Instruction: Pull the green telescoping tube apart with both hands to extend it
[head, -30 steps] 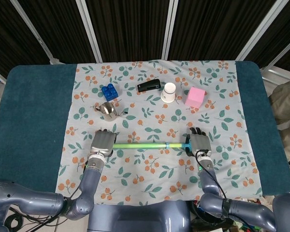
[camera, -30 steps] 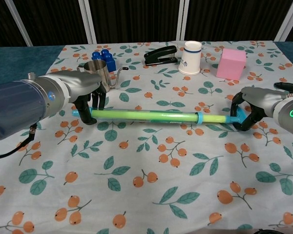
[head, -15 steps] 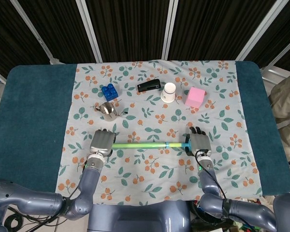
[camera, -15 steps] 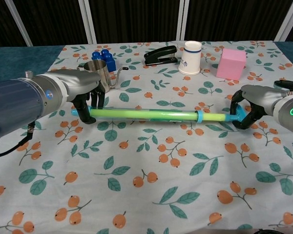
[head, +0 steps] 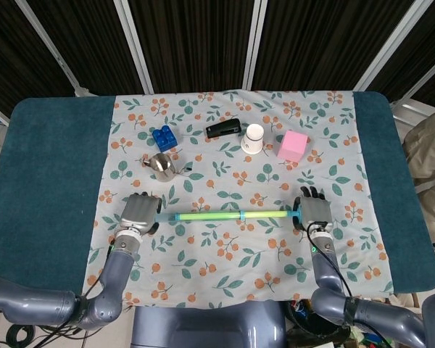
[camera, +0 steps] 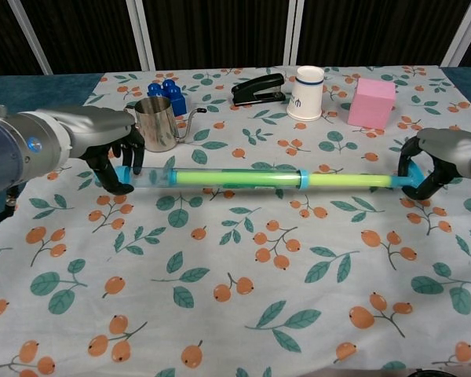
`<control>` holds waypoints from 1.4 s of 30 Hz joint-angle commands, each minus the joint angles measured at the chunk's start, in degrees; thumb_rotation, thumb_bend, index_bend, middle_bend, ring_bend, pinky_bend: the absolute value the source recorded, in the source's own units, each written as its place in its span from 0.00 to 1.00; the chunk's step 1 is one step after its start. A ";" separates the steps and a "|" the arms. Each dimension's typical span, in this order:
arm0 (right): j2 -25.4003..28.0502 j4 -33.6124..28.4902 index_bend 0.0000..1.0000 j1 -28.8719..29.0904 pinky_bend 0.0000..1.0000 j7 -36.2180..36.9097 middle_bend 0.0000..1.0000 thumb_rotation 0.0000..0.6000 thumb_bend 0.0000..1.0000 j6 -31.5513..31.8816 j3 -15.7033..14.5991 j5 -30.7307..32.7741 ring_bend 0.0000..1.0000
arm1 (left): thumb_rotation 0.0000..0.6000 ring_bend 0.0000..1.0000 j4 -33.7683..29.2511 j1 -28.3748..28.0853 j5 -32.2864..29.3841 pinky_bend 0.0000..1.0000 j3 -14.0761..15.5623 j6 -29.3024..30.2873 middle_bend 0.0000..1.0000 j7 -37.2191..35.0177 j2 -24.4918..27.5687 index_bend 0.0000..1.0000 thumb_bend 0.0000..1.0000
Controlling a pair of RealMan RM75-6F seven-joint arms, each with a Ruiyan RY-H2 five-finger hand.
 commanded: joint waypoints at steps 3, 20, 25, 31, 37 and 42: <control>1.60 0.79 0.64 -0.62 0.13 0.27 0.09 1.00 0.45 -0.19 0.08 -0.02 0.00 | 1.00 0.25 -1.92 1.90 1.69 0.34 1.62 -0.80 0.42 -2.29 3.44 0.53 0.33; 5.02 1.44 0.64 -2.37 0.13 0.86 0.09 1.00 0.45 -0.51 -0.03 0.46 0.00 | 1.00 0.25 -2.61 5.12 4.46 0.34 4.36 -3.30 0.42 -6.87 10.42 0.53 0.34; 5.74 1.56 0.64 -2.65 0.13 0.83 0.09 1.00 0.45 -0.55 -0.12 0.24 0.00 | 1.00 0.25 -2.58 6.32 6.46 0.34 5.83 -4.33 0.42 -8.46 12.54 0.53 0.34; 6.38 1.67 0.64 -2.92 0.13 0.75 0.09 1.00 0.45 -0.63 -0.14 0.24 0.00 | 1.00 0.25 -2.21 7.36 8.12 0.34 6.82 -6.03 0.41 -10.47 15.16 0.52 0.34; 6.39 1.91 0.62 -3.08 0.13 0.26 0.08 1.00 0.44 -0.58 -0.43 0.32 0.00 | 1.00 0.25 -1.56 7.87 9.17 0.33 7.41 -7.42 0.39 -11.84 15.95 0.49 0.32; 6.82 1.36 0.10 -2.99 0.13 -0.88 0.00 1.00 0.19 -1.67 -0.99 1.20 0.00 | 1.00 0.11 -1.42 8.04 9.82 0.22 7.70 -8.80 0.12 -12.89 16.08 0.23 0.12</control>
